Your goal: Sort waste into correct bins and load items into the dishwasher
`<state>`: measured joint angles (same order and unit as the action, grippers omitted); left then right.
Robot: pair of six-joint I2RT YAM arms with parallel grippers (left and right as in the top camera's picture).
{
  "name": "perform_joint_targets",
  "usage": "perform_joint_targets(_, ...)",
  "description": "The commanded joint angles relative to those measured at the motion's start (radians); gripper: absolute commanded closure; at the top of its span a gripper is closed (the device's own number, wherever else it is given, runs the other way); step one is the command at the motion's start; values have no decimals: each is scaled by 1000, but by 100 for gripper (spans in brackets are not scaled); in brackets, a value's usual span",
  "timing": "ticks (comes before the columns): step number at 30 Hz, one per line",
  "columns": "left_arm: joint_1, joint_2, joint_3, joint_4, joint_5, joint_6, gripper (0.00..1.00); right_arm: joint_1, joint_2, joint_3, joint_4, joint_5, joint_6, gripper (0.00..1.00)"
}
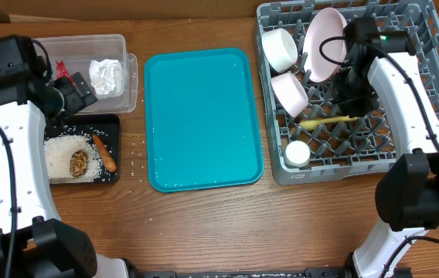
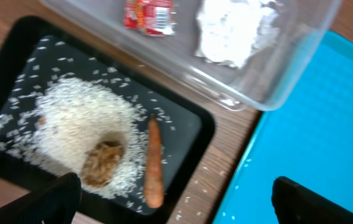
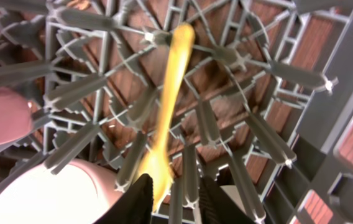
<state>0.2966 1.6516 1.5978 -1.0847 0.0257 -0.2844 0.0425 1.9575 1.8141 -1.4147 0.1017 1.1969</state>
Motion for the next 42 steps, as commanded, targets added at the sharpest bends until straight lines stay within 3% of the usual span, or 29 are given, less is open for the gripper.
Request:
perform_joint_targets(1,-37,-4,8,9,71,29,1,-17,-53,116,5,18,-141,60)
perform_joint_targets(6,-124,-5,8,42,217,151,0,-18,-137,296,-23,6,-439,24)
perform_joint_targets(9,-221,-5,8,79,344,310,0,-16,-213,406,-82,3,-643,7)
perform_joint_targets(11,-324,-4,8,118,357,352,0,-16,-289,446,-123,3,-776,0)
perform_joint_targets(13,-386,-4,8,138,357,352,0,-16,-354,446,-154,3,-836,0)
perform_joint_targets(21,-570,-4,8,167,330,356,0,-16,-490,446,-227,2,-838,0)
perform_joint_targets(35,-598,-4,8,167,330,356,0,-23,-546,429,-226,55,-886,0)
perform_joint_targets(38,-598,-4,8,167,330,356,0,-23,-648,322,-170,48,-849,0)
perform_joint_targets(42,-598,-4,8,167,330,356,0,-26,-855,-2,66,48,-877,0)
